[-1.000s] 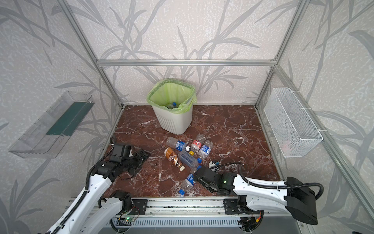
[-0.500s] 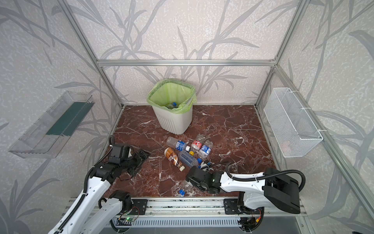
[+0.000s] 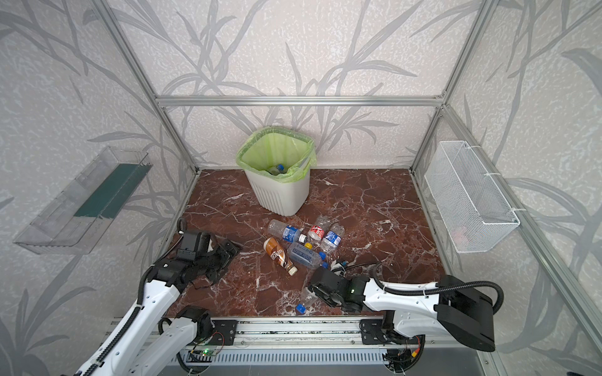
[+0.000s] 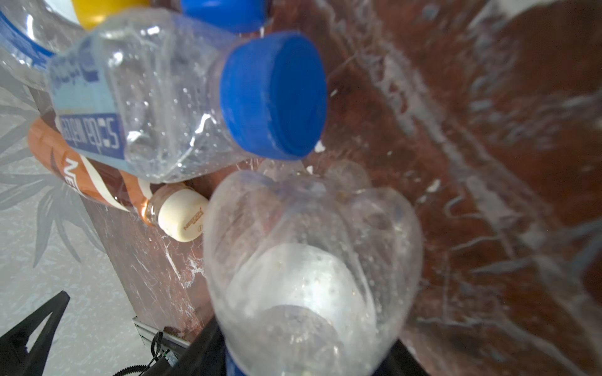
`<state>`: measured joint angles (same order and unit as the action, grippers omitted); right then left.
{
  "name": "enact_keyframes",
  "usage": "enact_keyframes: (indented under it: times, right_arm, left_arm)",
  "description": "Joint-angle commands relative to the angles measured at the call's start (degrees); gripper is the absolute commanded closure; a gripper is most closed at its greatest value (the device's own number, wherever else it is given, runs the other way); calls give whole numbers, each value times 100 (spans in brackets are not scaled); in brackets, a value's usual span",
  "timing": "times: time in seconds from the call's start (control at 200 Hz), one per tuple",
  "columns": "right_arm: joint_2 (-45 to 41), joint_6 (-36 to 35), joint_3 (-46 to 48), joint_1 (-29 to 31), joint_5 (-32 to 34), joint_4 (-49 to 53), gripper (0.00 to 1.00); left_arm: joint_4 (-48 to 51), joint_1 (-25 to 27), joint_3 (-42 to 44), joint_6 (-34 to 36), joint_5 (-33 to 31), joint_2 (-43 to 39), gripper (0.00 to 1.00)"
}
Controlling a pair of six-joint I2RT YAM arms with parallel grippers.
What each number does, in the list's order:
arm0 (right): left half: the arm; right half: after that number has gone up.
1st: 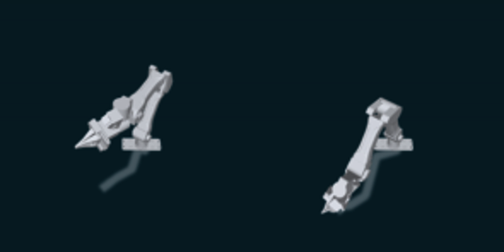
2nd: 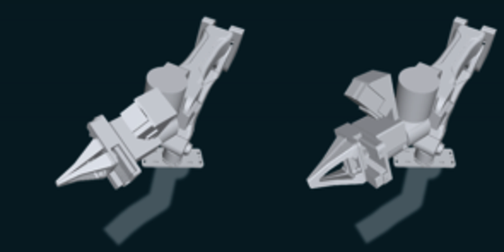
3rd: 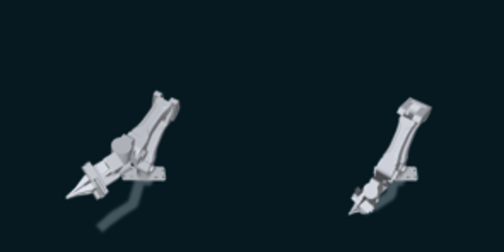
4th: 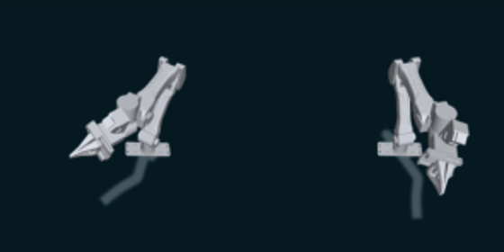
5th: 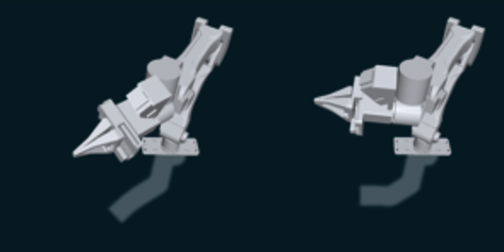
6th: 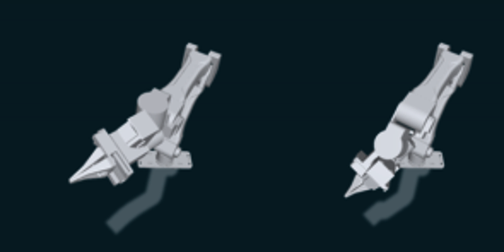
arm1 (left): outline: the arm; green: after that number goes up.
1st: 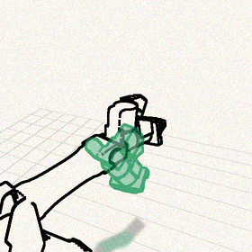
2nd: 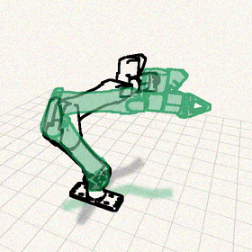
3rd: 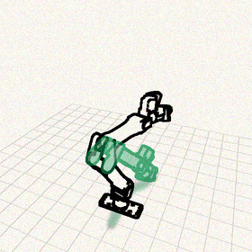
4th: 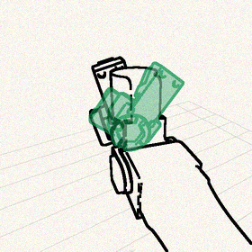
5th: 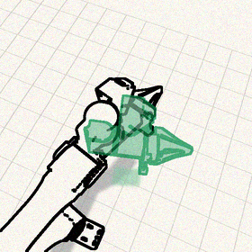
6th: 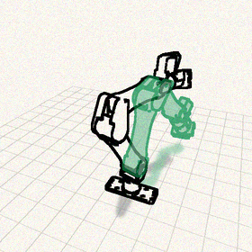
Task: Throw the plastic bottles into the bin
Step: 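Close the right gripper on the blue-labelled bottle and lift it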
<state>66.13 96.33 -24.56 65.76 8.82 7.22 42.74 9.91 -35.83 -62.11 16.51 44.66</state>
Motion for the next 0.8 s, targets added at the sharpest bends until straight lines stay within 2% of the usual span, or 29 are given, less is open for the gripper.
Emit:
enact_keyframes:
  times: [0.0,0.245,0.44,0.5,0.675,0.795]
  right_arm:
    - [-481,43,132,-104,387,704,43]
    - [-1506,-178,284,-365,658,1564,44]
    - [-2025,-795,244,-657,676,1804,43]
    - [-2093,-1032,190,-668,665,1794,43]
    - [-2196,-1905,-147,-1287,456,1563,42]
    - [-2022,-2784,-858,-1912,18,1245,42]
  left_arm:
    - [-79,-51,-2,31,-1,52,9]
    - [-76,-56,-2,32,-68,121,9]
    - [-95,-64,-11,25,-107,150,9]
    - [-103,-63,-9,16,-109,155,9]
    - [-68,-66,-37,-12,-126,178,9]
    - [-4,-68,-114,-12,-163,200,9]
